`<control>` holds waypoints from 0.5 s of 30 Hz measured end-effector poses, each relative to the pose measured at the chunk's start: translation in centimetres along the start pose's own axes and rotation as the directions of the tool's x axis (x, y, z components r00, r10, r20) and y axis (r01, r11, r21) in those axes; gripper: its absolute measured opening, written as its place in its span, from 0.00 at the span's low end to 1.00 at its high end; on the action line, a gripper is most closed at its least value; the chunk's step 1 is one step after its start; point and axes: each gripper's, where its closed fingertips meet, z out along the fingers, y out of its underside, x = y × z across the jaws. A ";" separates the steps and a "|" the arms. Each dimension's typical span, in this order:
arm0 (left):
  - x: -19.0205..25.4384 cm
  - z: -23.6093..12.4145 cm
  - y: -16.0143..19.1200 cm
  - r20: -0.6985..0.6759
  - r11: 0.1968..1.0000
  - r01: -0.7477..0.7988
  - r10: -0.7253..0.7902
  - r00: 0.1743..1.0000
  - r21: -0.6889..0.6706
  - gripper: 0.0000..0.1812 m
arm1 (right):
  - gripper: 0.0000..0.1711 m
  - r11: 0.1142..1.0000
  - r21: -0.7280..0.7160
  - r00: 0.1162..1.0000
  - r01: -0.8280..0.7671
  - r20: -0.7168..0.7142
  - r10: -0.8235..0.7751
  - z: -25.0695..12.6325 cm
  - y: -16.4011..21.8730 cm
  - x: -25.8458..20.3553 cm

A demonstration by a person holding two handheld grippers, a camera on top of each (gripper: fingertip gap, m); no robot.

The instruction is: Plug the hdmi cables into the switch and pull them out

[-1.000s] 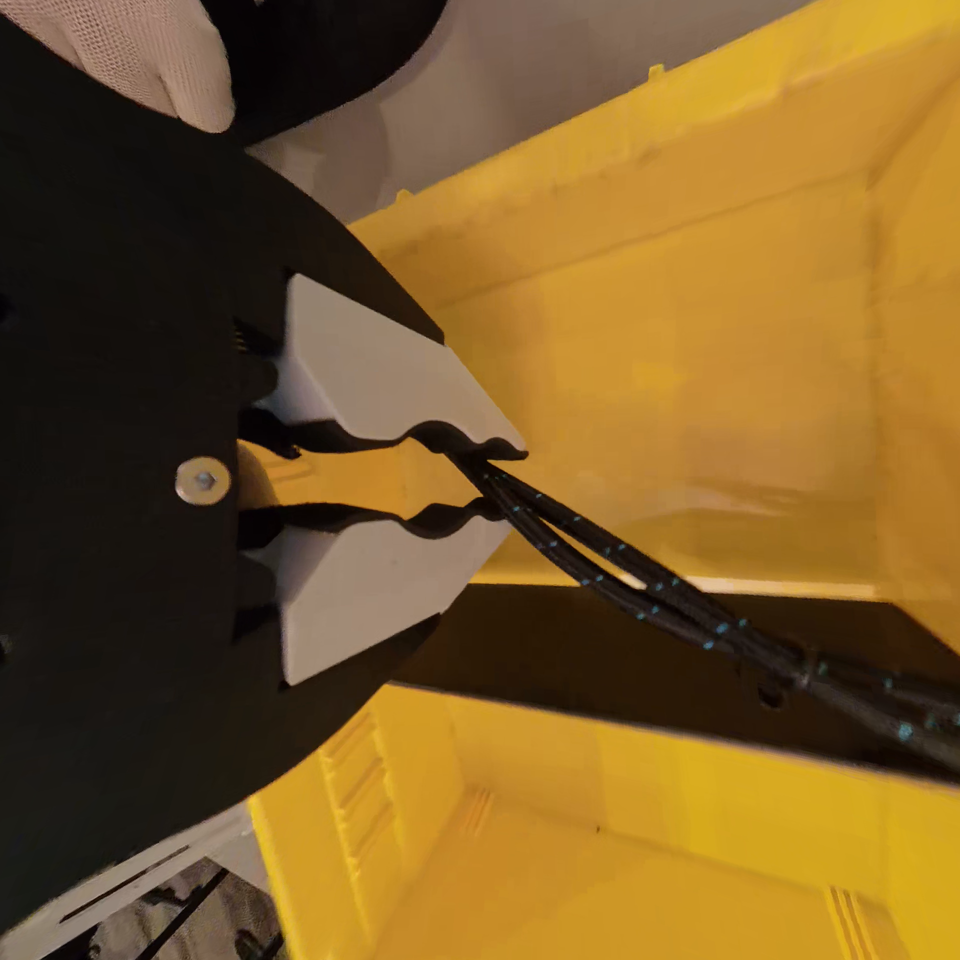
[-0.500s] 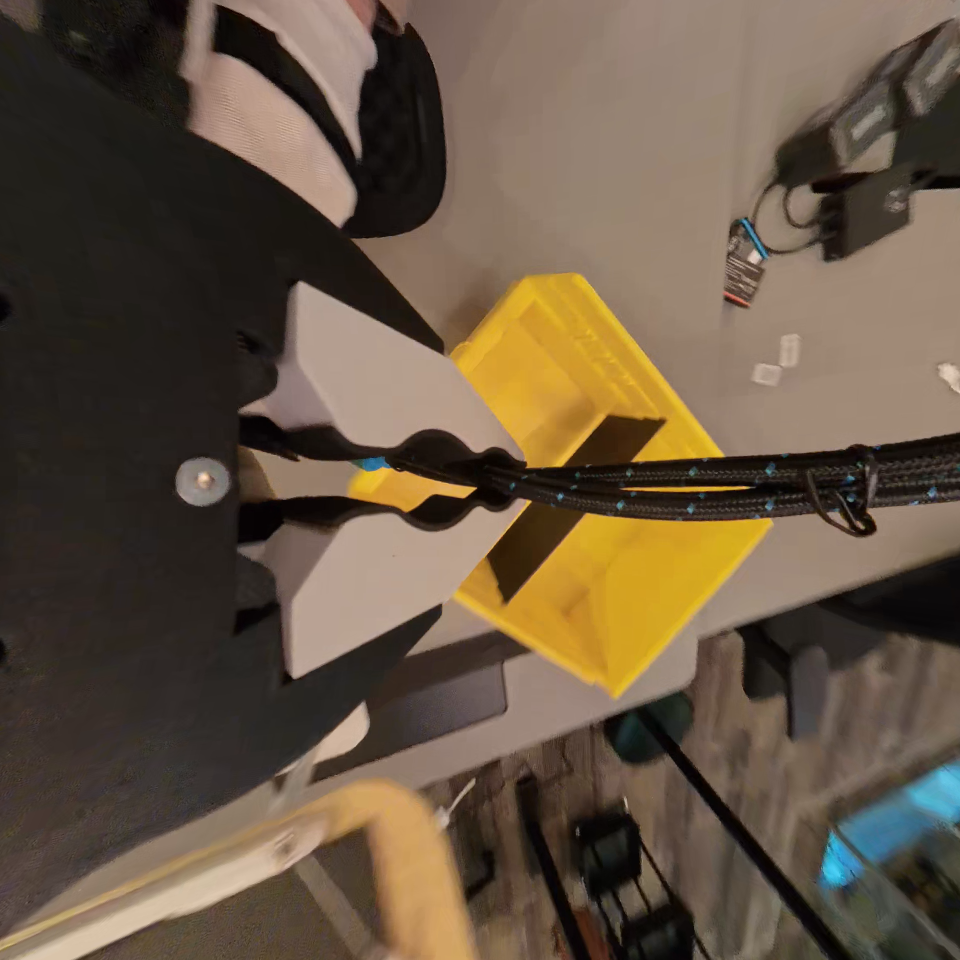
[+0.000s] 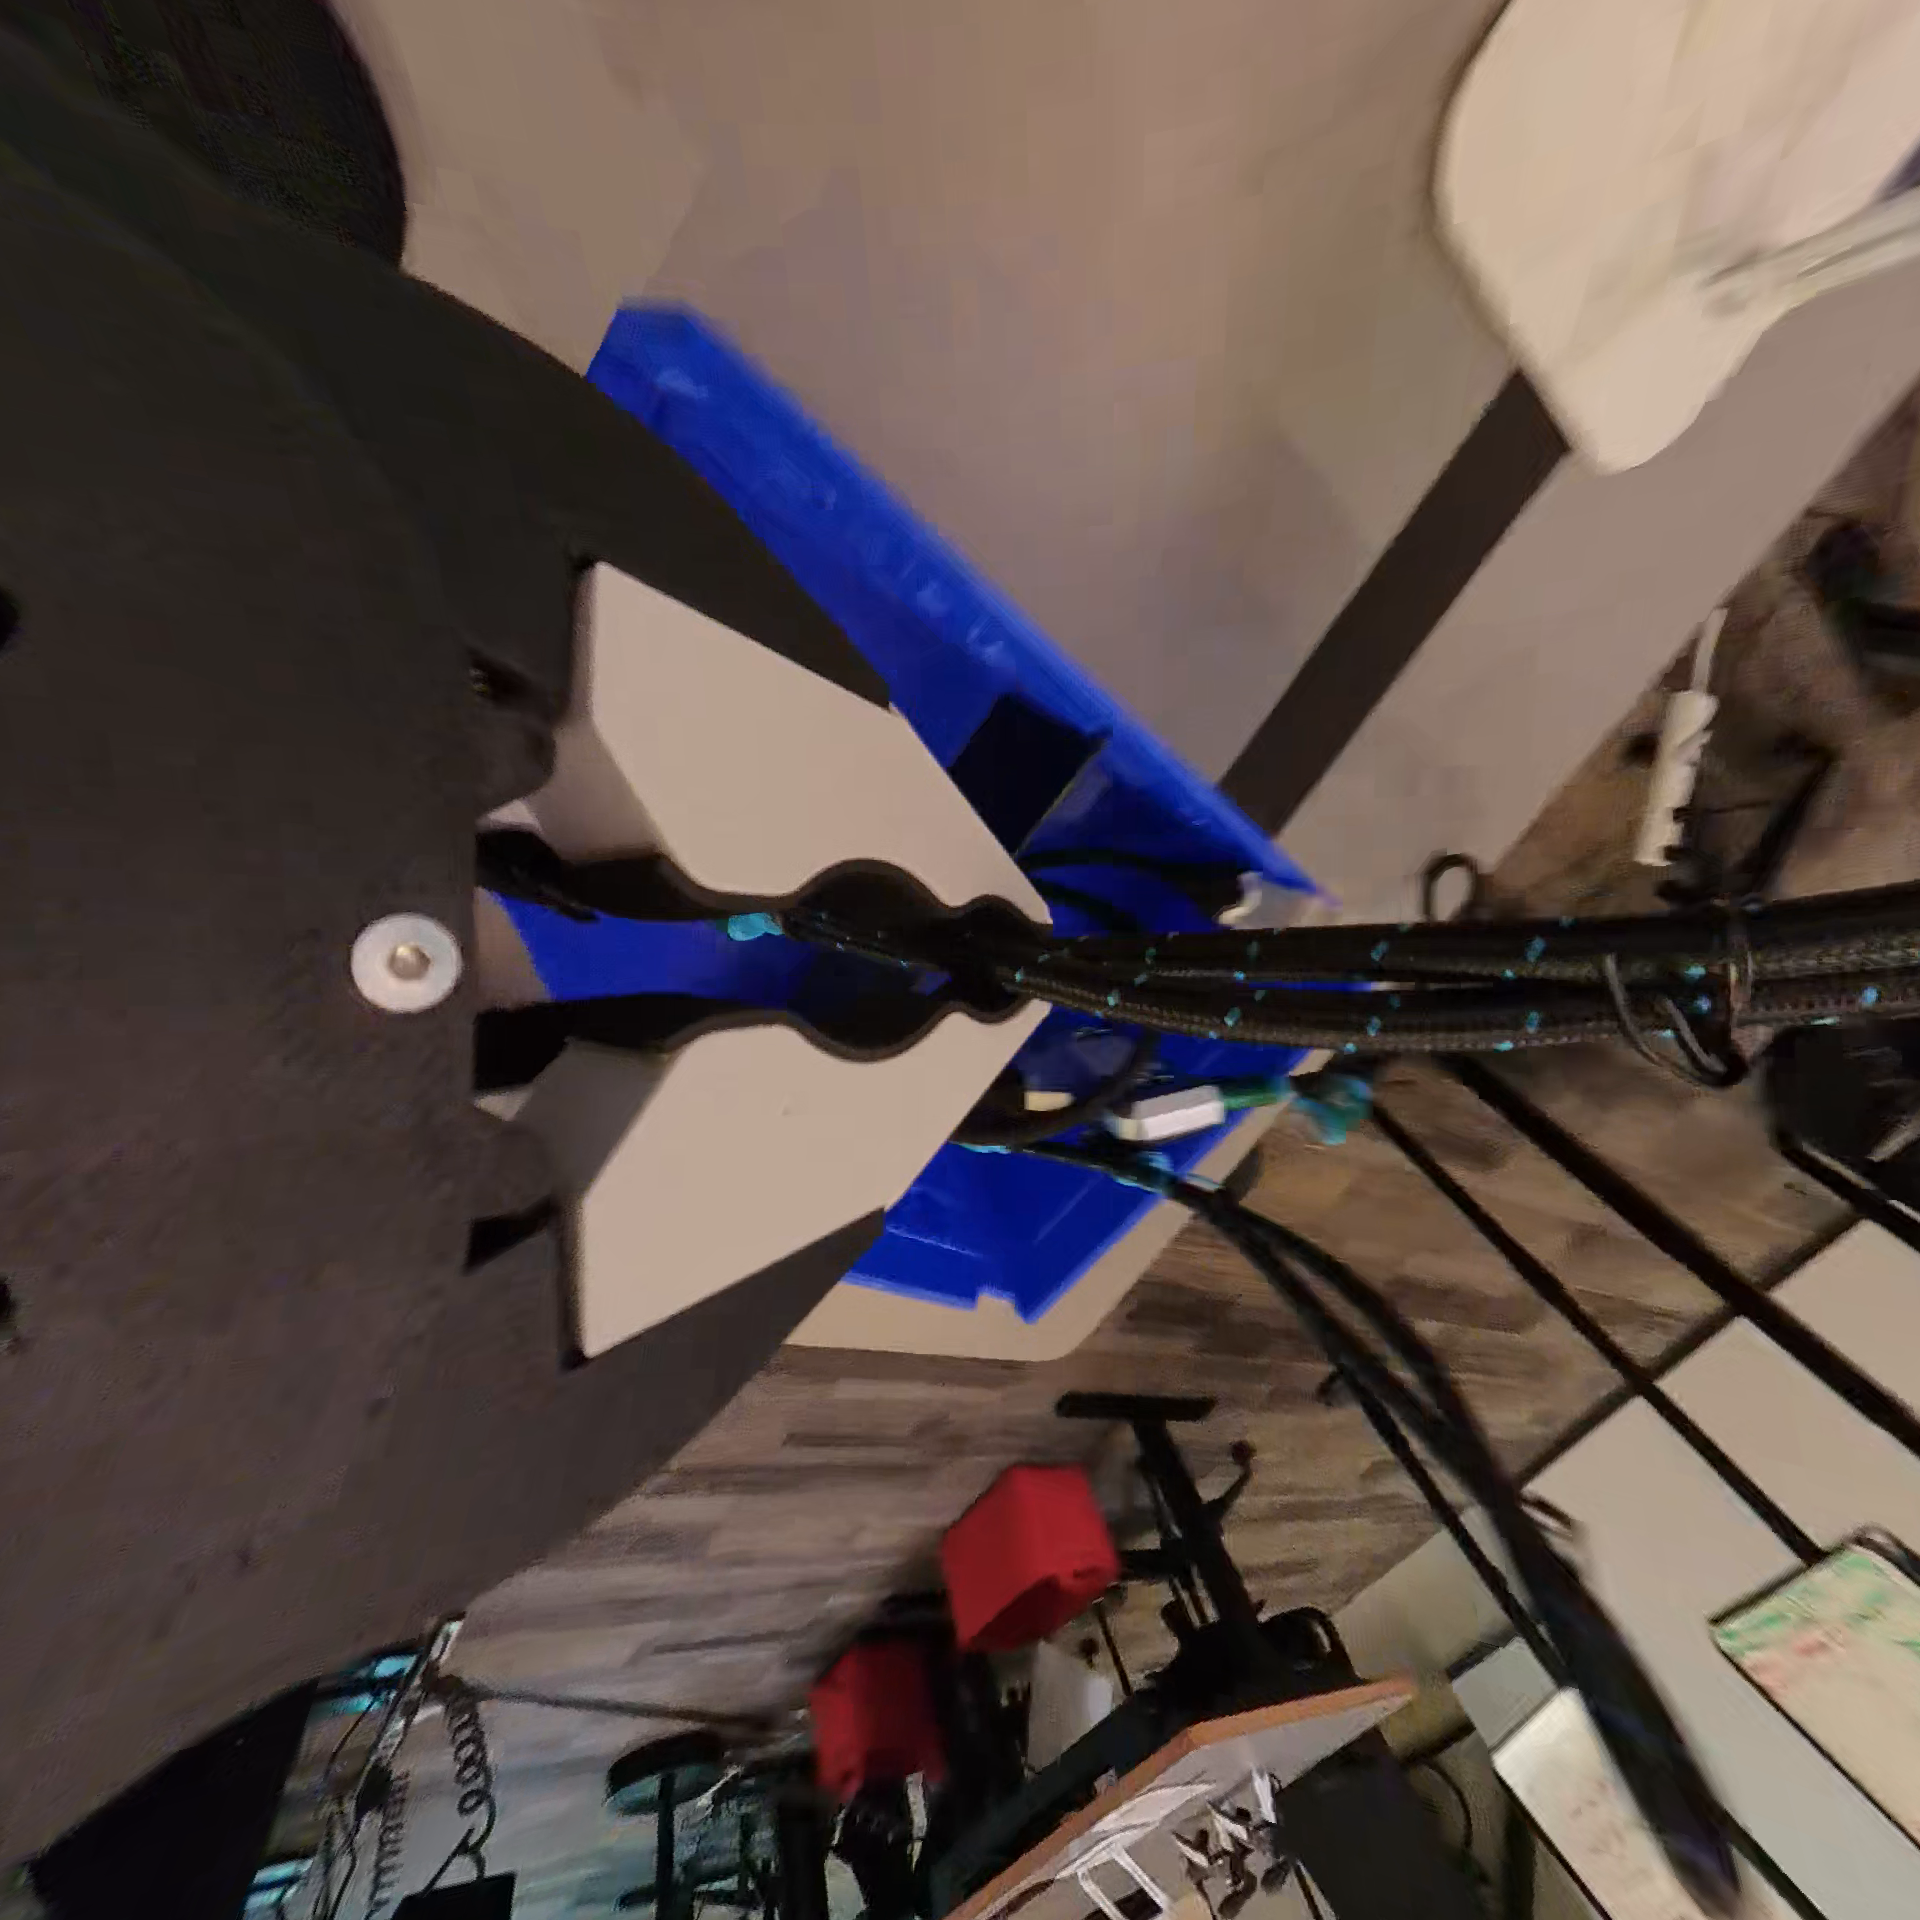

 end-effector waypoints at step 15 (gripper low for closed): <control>-2.3 5.3 17.4 0.115 0.738 0.388 -0.394 0.912 -0.553 0.24 | 0.52 0.922 -0.290 0.966 -0.256 -0.031 0.258 2.3 17.0 7.1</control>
